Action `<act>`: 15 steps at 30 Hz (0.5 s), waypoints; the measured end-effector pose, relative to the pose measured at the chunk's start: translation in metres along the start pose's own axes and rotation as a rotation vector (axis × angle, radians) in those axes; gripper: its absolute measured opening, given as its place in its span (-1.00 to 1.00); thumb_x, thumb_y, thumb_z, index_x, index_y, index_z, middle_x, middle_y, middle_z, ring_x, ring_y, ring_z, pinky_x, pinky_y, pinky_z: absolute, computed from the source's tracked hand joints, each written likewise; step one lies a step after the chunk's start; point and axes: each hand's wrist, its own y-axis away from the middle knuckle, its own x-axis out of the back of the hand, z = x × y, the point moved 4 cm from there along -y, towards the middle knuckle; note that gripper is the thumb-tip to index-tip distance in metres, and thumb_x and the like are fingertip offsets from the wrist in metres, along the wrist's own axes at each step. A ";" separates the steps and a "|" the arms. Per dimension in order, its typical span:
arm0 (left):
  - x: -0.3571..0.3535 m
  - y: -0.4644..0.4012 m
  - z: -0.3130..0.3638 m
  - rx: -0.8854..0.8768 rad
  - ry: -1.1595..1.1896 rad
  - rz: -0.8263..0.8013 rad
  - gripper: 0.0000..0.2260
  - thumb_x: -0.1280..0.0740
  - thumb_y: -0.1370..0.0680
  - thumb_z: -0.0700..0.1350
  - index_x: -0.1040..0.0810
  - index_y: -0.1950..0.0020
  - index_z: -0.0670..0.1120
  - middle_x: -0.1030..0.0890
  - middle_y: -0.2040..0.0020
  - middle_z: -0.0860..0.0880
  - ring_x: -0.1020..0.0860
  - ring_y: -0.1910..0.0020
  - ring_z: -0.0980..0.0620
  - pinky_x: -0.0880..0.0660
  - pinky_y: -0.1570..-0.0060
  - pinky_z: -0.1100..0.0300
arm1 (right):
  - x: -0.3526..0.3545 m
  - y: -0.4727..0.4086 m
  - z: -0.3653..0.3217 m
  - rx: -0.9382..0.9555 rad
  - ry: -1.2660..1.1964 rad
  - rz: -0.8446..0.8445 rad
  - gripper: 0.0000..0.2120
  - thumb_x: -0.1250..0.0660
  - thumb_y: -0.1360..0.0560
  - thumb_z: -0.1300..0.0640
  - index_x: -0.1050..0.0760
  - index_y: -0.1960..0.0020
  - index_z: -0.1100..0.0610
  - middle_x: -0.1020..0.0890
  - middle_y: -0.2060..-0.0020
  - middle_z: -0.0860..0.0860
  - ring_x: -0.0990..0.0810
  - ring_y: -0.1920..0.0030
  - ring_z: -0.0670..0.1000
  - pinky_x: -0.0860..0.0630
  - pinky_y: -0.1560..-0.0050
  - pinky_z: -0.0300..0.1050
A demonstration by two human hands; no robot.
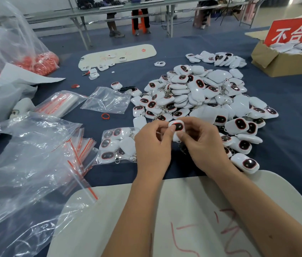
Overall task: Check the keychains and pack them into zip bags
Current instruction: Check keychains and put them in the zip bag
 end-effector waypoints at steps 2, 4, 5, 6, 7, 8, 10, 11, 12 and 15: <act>0.004 0.001 0.006 -0.081 -0.257 0.091 -0.93 -0.44 -0.58 -0.07 -0.64 -0.01 -0.05 -0.64 0.07 0.04 -0.57 0.10 0.02 -0.52 0.05 0.06 | 0.007 -0.001 0.003 -0.027 -0.077 0.120 -0.74 -0.44 -0.59 0.29 -0.64 -0.19 0.00 -0.74 0.11 -0.14 -0.71 0.09 -0.13 -0.61 -0.01 -0.25; 0.009 0.003 0.011 -0.074 -0.538 0.142 -0.79 -0.47 -0.54 0.03 -0.55 -0.07 -0.03 -0.56 -0.03 0.02 -0.51 -0.02 -0.04 -0.47 0.07 0.05 | 0.013 -0.002 0.006 -0.082 -0.146 0.199 -0.77 -0.43 -0.62 0.20 -0.62 -0.25 0.02 -0.73 0.13 -0.15 -0.68 0.13 -0.15 -0.60 0.06 -0.26; 0.010 0.004 0.011 -0.034 -0.637 0.133 -0.69 -0.48 -0.51 0.10 -0.52 -0.11 -0.03 -0.53 -0.07 0.00 -0.49 -0.07 -0.06 -0.46 0.06 0.03 | 0.013 -0.002 0.006 -0.083 -0.153 0.197 -0.80 -0.41 -0.64 0.17 -0.62 -0.24 0.00 -0.74 0.10 -0.13 -0.70 0.11 -0.15 -0.60 0.07 -0.27; 0.010 0.004 0.010 0.012 -0.699 0.109 -0.62 -0.49 -0.49 0.14 -0.49 -0.15 -0.03 -0.51 -0.10 -0.02 -0.48 -0.10 -0.08 -0.46 0.05 0.01 | 0.011 -0.001 0.005 -0.082 -0.175 0.172 -0.84 -0.38 -0.66 0.16 -0.62 -0.21 -0.01 -0.75 0.07 -0.11 -0.73 0.09 -0.10 -0.61 0.07 -0.25; 0.010 0.005 0.010 0.047 -0.732 0.084 -0.60 -0.48 -0.49 0.15 -0.47 -0.17 -0.04 -0.50 -0.12 -0.02 -0.49 -0.12 -0.09 -0.45 0.05 0.01 | 0.008 -0.001 0.004 -0.087 -0.227 0.140 -0.86 -0.33 -0.69 0.18 -0.60 -0.18 0.00 -0.74 0.06 -0.08 -0.76 0.10 -0.03 -0.64 0.10 -0.21; 0.009 0.005 0.010 0.068 -0.740 0.066 -0.62 -0.46 -0.50 0.13 -0.46 -0.17 -0.04 -0.50 -0.11 -0.02 -0.50 -0.10 -0.09 -0.44 0.06 0.03 | 0.005 0.000 0.003 -0.100 -0.290 0.108 -0.86 -0.29 -0.71 0.20 -0.58 -0.18 0.03 -0.72 0.08 -0.05 -0.77 0.16 0.05 -0.66 0.19 -0.16; 0.010 0.004 0.012 0.087 -0.722 0.063 -0.75 -0.39 -0.54 0.04 -0.47 -0.12 -0.04 -0.52 -0.05 -0.03 -0.54 -0.02 -0.10 -0.39 0.12 0.06 | 0.004 0.000 0.005 -0.129 -0.325 0.085 -0.87 -0.25 -0.72 0.22 -0.51 -0.20 0.05 -0.66 0.13 -0.01 -0.71 0.32 0.08 -0.58 0.42 -0.15; 0.011 0.003 0.012 0.093 -0.717 0.066 -0.82 -0.35 -0.55 0.00 -0.49 -0.08 -0.04 -0.55 -0.01 -0.04 -0.55 0.02 -0.11 -0.37 0.15 0.07 | 0.005 0.000 0.006 -0.147 -0.305 0.088 -0.87 -0.26 -0.71 0.22 -0.48 -0.21 0.04 -0.63 0.13 0.02 -0.67 0.37 0.06 -0.51 0.49 -0.18; 0.012 0.003 0.012 0.098 -0.720 0.064 -0.87 -0.32 -0.56 -0.02 -0.50 -0.04 -0.04 -0.57 0.04 -0.04 -0.56 0.06 -0.12 -0.37 0.17 0.07 | 0.005 0.000 0.008 -0.168 -0.281 0.094 -0.86 -0.30 -0.69 0.22 -0.47 -0.21 0.04 -0.62 0.15 0.03 -0.64 0.40 0.03 -0.46 0.51 -0.19; 0.010 0.003 0.014 0.095 -0.771 0.031 -0.91 -0.29 -0.58 -0.04 -0.55 -0.01 -0.02 -0.61 0.09 -0.03 -0.56 0.08 -0.12 -0.35 0.20 0.09 | 0.004 -0.001 0.012 -0.184 -0.166 0.080 -0.86 -0.39 -0.64 0.22 -0.50 -0.12 0.04 -0.67 0.22 -0.02 -0.63 0.39 0.00 -0.48 0.45 -0.20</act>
